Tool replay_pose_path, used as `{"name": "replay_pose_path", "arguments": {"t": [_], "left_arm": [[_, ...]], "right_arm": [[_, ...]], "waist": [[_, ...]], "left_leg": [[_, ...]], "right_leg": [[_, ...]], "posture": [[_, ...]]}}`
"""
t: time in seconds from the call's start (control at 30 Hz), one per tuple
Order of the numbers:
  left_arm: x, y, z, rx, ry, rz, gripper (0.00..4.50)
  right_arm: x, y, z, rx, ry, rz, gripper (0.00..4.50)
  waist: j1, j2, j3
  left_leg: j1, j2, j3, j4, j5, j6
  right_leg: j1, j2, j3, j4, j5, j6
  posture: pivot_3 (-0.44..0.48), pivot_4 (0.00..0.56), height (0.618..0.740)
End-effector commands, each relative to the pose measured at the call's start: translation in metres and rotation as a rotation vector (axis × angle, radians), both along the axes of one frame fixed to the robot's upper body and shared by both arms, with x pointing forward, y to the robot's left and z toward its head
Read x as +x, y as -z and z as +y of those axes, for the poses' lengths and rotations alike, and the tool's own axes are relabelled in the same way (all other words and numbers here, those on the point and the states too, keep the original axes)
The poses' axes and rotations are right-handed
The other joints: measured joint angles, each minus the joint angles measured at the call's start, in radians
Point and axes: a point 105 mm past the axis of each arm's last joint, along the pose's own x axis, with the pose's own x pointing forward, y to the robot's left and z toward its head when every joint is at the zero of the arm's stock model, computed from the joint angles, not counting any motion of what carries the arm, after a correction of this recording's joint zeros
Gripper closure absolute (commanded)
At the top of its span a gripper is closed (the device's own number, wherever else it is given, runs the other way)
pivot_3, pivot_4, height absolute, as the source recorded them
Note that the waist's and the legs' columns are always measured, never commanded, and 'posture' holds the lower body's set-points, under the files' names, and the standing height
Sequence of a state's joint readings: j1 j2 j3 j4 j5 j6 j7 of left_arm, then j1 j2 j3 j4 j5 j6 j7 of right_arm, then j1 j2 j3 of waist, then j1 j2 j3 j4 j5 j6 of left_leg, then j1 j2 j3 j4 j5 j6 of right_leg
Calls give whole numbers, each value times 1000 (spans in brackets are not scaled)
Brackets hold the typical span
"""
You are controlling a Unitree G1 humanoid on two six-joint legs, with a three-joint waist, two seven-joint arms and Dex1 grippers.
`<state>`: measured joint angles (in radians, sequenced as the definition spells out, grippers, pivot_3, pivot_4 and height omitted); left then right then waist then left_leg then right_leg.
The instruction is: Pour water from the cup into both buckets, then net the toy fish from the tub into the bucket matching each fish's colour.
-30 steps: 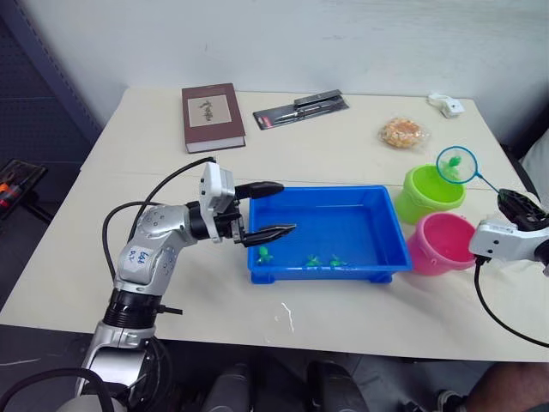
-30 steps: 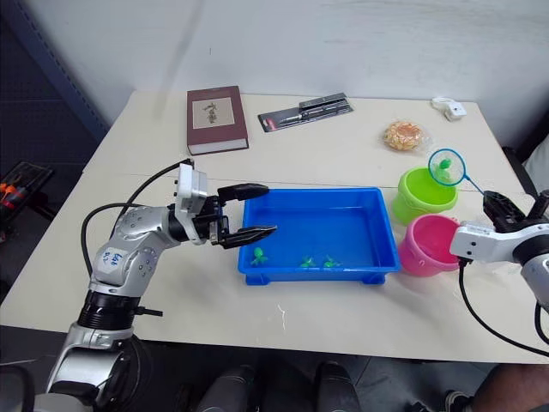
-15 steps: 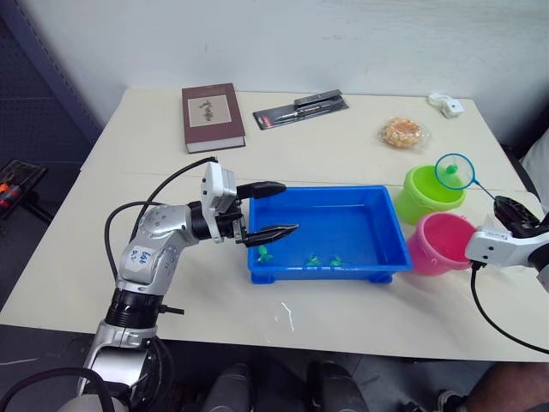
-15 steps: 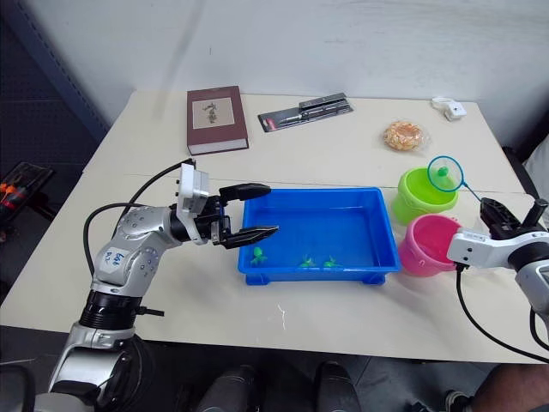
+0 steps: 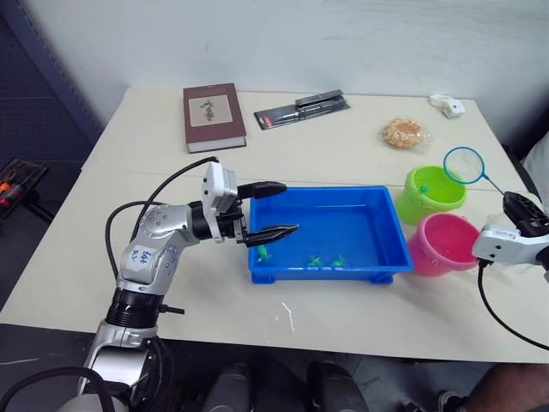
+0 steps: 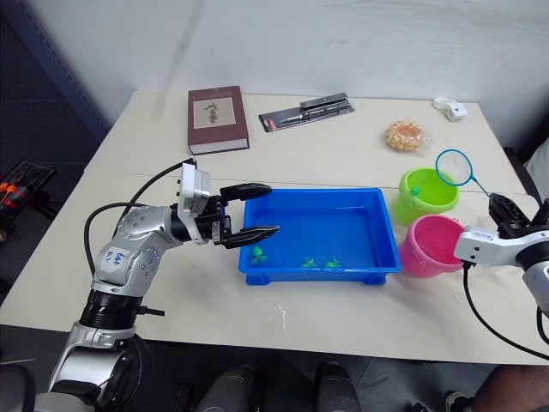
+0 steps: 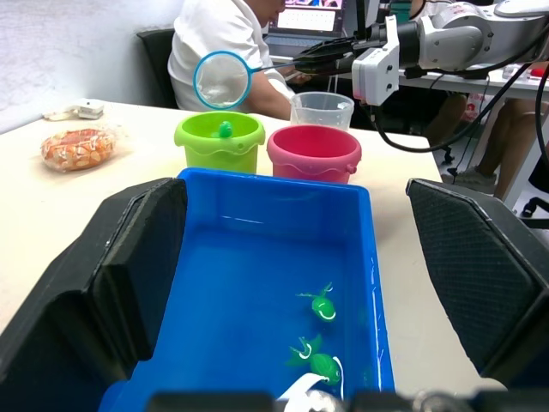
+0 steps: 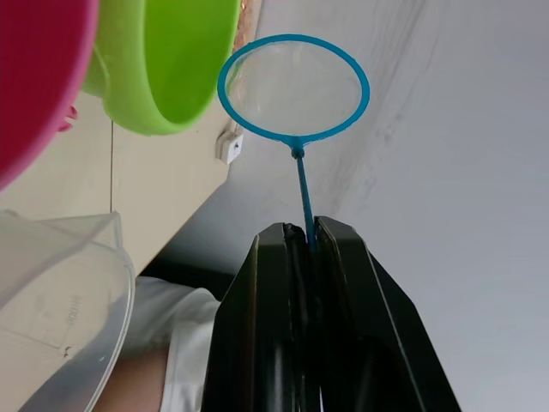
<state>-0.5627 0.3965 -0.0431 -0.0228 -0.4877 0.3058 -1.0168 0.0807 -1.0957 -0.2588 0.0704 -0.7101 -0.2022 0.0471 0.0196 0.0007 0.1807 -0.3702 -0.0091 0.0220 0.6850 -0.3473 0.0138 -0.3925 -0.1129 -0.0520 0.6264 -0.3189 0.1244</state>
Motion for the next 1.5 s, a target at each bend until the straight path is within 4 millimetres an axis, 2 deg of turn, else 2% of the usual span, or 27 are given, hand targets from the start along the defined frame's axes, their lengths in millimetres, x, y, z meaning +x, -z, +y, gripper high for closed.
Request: {"name": "replay_pose_path", "arguments": {"t": [0.03,0.17,0.23,0.33,0.47,0.57,0.63,0.67,0.73,0.93,1.07,1.17,1.27,1.37,1.5], "left_arm": [[-3,-10,-1,-12,5,-47,112],[-3,-10,-1,-9,7,-47,112],[-4,-10,1,-8,4,-49,112],[-3,-9,6,-1,-6,-50,112],[-5,-6,17,35,-16,-50,112],[-9,1,35,103,-10,-55,112],[-11,3,46,145,-6,-58,112],[-12,4,51,165,-4,-60,112],[-14,6,59,212,2,-57,112],[-22,3,68,265,15,-56,112],[-25,6,71,296,28,-42,112],[-21,9,68,390,48,-40,112],[-19,9,65,438,77,-1,112],[-20,7,62,461,121,1,112],[-20,6,60,475,143,-1,112]], "right_arm": [[-1,-17,-4,-14,32,-63,4500],[-2,-27,2,3,-2,-93,4500],[-4,-39,3,41,-10,-135,4500],[-6,-58,13,174,-75,-168,4500],[-5,-60,36,409,-208,-53,4500],[-8,-47,70,688,-346,241,4500],[-20,-27,92,803,-377,523,4500],[-26,-22,101,843,-390,615,4500],[-27,-18,110,900,-381,689,4500],[-6,-6,104,608,-312,720,4500],[4,0,102,400,-331,754,4500],[18,3,103,268,-374,788,4500],[26,4,106,184,-422,839,4500],[33,7,118,127,-493,900,4500],[30,14,130,85,-570,1015,4500]], "waist": [[0,0,0],[-1,0,0],[-2,0,0],[-3,0,0],[-11,0,0],[-19,0,0],[-21,0,0],[-20,0,0],[-19,0,0],[-16,0,0],[-21,0,0],[-23,0,1],[-24,0,1],[-25,0,1],[-26,0,1]], "left_leg": [[0,0,0,0,0,0],[0,0,0,0,0,0],[0,0,0,0,0,0],[0,0,0,0,0,0],[0,1,0,0,0,0],[0,1,0,0,0,0],[0,2,-1,0,0,0],[0,2,-1,0,0,0],[0,2,-2,0,0,0],[0,0,-3,2,-1,1],[-1,0,-2,1,-1,1],[-1,0,-1,1,-1,1],[0,0,0,2,-1,1],[0,0,0,1,-1,1],[-1,0,0,1,-1,1]], "right_leg": [[0,0,0,0,0,0],[0,0,0,0,0,0],[0,0,0,0,0,0],[0,0,0,0,0,0],[0,0,0,0,0,0],[0,0,0,0,0,0],[1,1,-1,0,0,0],[1,1,-1,0,0,0],[1,1,-1,0,0,0],[1,-1,-1,0,0,0],[0,-1,-1,0,0,0],[0,-1,-1,0,0,0],[0,-1,0,0,0,0],[-1,0,0,-1,0,0],[-1,0,-1,-1,0,0]], "posture": [[0,150,738],[0,150,738],[0,150,738],[0,150,738],[0,150,738],[0,150,738],[0,150,738],[0,150,738],[0,150,738],[0,150,738],[0,150,738],[0,150,738],[0,150,738],[0,150,738],[0,150,738]]}}
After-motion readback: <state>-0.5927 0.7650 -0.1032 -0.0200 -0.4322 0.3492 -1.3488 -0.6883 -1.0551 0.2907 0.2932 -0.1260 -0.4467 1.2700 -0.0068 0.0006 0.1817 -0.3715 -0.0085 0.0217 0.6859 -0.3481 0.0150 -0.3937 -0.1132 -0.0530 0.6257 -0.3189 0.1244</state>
